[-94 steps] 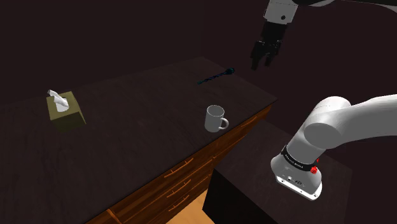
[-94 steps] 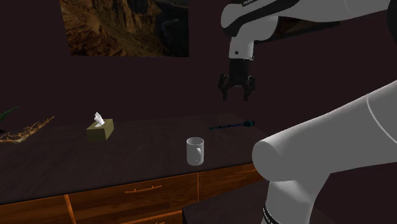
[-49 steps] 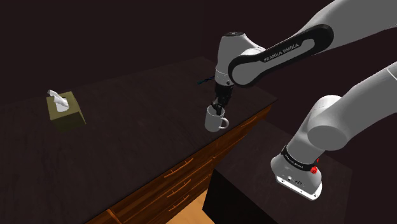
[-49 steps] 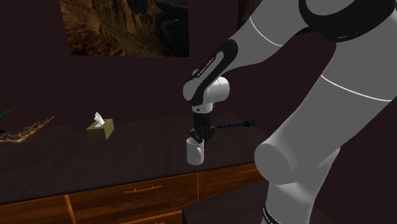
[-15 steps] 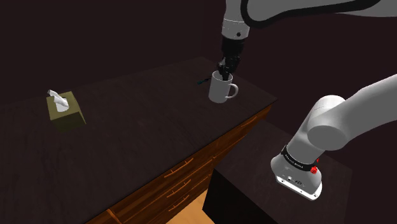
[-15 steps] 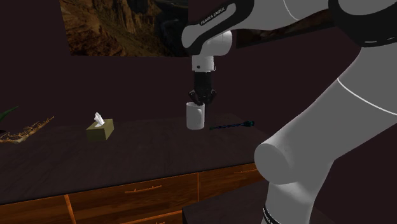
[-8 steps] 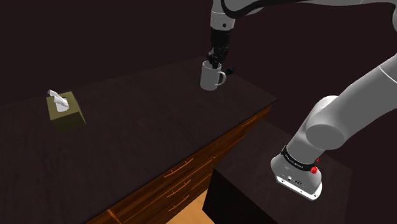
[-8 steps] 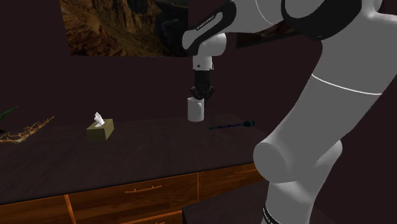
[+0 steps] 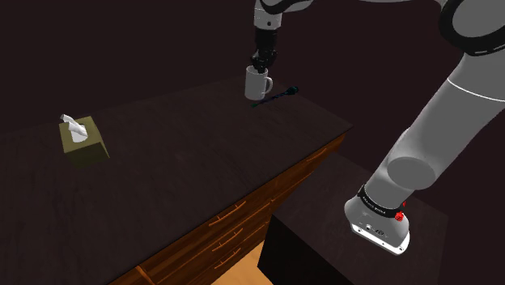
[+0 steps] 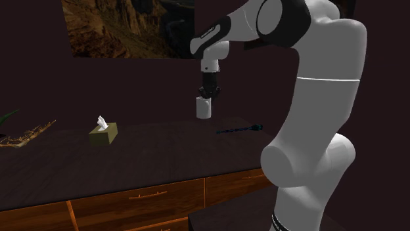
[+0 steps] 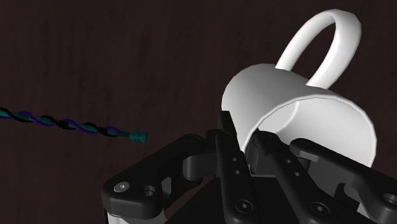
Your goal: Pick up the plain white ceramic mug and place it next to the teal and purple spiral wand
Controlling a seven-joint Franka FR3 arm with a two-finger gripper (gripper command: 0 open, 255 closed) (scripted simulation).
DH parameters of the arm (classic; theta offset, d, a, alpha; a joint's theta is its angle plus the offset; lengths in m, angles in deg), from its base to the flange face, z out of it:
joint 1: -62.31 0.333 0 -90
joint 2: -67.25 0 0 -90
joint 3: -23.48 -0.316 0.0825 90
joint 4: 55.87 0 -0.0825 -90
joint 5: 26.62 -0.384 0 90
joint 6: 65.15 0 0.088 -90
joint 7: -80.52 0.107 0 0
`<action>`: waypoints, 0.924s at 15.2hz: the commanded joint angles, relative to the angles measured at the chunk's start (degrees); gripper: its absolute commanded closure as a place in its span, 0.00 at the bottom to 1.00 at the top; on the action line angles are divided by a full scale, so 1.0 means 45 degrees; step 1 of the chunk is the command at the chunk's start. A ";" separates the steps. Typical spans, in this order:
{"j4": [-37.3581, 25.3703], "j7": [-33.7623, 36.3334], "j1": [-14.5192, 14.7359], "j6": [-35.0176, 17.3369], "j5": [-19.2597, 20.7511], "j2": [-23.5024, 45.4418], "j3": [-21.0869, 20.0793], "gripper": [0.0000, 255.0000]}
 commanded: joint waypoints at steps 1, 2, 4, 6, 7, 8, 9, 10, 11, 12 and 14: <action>-0.1203 -0.0214 -0.0108 0.0237 0.0053 0.0964 0.0110 1.00; -0.1826 -0.0328 -0.0167 0.0372 0.0073 0.1453 0.0167 1.00; -0.3165 -0.0549 -0.0287 0.0697 0.0101 0.2466 0.0270 1.00; -0.3619 -0.0644 -0.0341 0.0694 0.0109 0.2924 0.0311 1.00; -0.3444 -0.0644 -0.0341 0.0521 0.0109 0.2921 0.0311 1.00; -0.3273 -0.0643 -0.0342 0.0350 0.0109 0.2922 0.0311 1.00; -0.3107 -0.0643 -0.0342 0.0180 0.0110 0.2925 0.0311 1.00; -0.2944 -0.0643 -0.0343 0.0012 0.0110 0.2931 0.0312 1.00; -0.2785 -0.0642 -0.0343 -0.0156 0.0110 0.2940 0.0312 1.00; -0.2630 -0.0642 -0.0343 -0.0323 0.0111 0.2952 0.0312 1.00; -0.2332 -0.0640 -0.0344 -0.0654 0.0112 0.2985 0.0313 1.00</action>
